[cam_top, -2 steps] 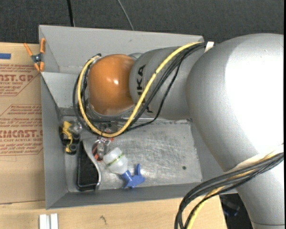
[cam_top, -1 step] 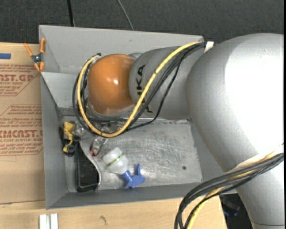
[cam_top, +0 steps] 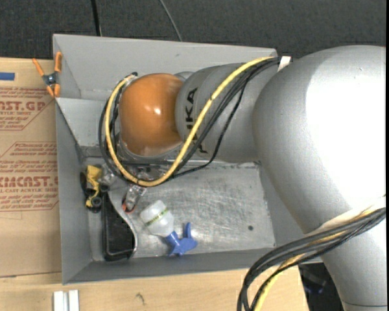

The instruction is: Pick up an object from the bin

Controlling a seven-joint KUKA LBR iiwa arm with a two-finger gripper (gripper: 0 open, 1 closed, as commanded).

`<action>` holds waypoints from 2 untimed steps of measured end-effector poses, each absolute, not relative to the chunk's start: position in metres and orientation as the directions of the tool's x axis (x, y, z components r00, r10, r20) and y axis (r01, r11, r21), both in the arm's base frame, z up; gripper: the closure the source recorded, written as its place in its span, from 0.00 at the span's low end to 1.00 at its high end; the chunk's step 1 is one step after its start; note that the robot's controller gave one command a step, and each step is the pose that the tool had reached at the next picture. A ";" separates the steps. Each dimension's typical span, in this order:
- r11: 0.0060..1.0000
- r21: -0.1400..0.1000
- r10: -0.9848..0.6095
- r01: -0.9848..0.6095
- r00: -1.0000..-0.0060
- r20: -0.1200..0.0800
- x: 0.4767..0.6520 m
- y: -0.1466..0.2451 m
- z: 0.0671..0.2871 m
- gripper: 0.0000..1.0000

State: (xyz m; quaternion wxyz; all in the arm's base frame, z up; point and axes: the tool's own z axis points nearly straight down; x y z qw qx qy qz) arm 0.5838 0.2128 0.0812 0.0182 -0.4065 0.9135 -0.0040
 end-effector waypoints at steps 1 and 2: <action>0.612 -0.027 -0.791 -0.791 -0.611 -0.015 0.588 0.219 0.081 1.00; 0.324 -0.028 -0.946 -0.946 -0.324 0.003 0.594 0.227 0.080 1.00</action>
Offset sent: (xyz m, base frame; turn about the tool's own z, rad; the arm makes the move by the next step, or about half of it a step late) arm 0.0011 0.0288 -0.0112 -0.4939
